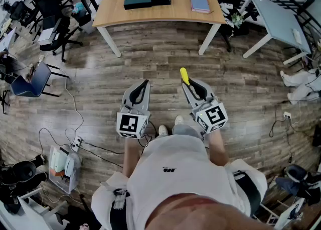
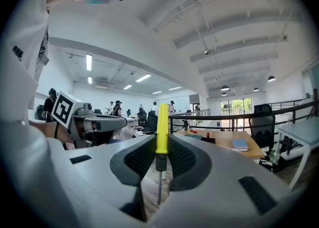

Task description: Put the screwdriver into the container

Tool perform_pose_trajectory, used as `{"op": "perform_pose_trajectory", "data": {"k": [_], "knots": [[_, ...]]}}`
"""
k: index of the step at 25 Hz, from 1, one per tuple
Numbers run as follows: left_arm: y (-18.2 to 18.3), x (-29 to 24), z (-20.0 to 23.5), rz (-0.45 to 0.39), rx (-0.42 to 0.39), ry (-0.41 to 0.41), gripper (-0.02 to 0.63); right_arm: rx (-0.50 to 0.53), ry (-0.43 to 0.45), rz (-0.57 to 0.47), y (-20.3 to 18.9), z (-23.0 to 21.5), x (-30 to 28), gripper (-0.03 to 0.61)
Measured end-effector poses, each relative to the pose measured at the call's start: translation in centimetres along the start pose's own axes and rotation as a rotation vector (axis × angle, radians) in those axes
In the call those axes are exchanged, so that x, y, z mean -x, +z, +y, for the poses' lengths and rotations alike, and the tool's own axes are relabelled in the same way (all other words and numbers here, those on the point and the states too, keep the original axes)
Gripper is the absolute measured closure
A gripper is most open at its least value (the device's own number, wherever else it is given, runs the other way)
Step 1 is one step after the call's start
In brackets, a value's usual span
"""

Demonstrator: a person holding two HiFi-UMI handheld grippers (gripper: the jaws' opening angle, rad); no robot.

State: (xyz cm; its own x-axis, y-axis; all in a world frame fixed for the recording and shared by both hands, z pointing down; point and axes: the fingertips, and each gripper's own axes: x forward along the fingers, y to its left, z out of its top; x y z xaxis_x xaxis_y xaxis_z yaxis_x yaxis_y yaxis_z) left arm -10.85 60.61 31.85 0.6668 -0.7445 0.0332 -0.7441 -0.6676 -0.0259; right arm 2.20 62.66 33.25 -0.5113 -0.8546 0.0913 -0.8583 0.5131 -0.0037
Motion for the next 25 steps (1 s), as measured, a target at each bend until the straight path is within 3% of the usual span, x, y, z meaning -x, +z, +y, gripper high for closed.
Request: {"op": "perform_pose_trajectory", "data": {"k": [10, 25], "knots": [[-1.4, 1.5, 1.5, -0.012, 0.000, -0.015, 0.603, -0.025, -0.053, -0.010, -0.8, 1.2, -0.3, 0.512], [-2.5, -3.8, 4.7, 0.008, -0.006, -0.018, 0.603, -0.036, -0.055, 0.005, -1.8, -3.0, -5.5, 0.512]]}}
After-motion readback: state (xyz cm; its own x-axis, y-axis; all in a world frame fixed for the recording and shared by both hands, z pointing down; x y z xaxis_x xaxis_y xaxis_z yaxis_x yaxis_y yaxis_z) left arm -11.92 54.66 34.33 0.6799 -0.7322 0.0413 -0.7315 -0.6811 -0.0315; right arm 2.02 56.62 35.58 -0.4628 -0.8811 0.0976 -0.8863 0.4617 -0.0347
